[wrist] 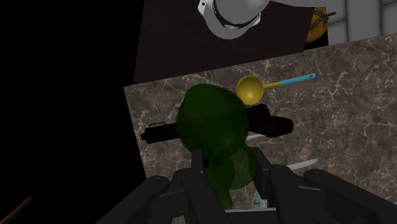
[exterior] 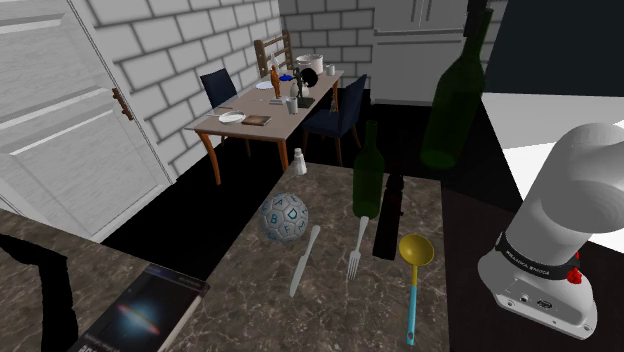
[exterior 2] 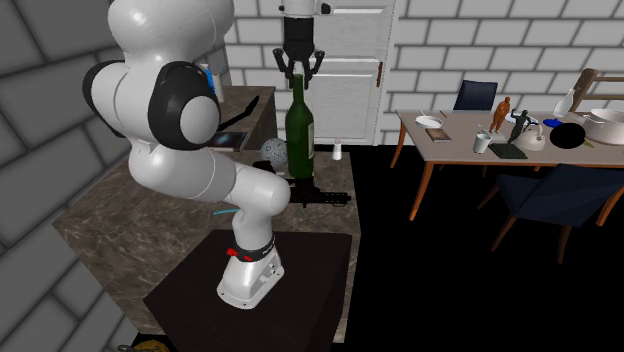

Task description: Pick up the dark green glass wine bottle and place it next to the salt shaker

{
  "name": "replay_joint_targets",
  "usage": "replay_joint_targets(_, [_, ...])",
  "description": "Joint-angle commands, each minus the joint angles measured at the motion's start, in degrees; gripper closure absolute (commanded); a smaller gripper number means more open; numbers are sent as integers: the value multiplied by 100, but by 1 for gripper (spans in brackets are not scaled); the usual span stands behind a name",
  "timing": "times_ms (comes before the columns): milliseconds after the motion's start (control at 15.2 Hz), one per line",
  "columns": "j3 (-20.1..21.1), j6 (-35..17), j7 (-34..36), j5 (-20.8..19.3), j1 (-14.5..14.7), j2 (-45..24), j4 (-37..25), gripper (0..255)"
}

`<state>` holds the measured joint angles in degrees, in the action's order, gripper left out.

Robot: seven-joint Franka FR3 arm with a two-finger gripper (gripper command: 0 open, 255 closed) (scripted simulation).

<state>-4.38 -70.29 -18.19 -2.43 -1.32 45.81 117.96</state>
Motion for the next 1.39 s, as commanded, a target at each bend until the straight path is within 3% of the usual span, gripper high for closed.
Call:
replay_joint_targets(0, [-5,136,-11,-1,3,-88,-224,255])
replay_joint_targets(1320, [-12,1586,-58,46,48,-1280,-2866,255])
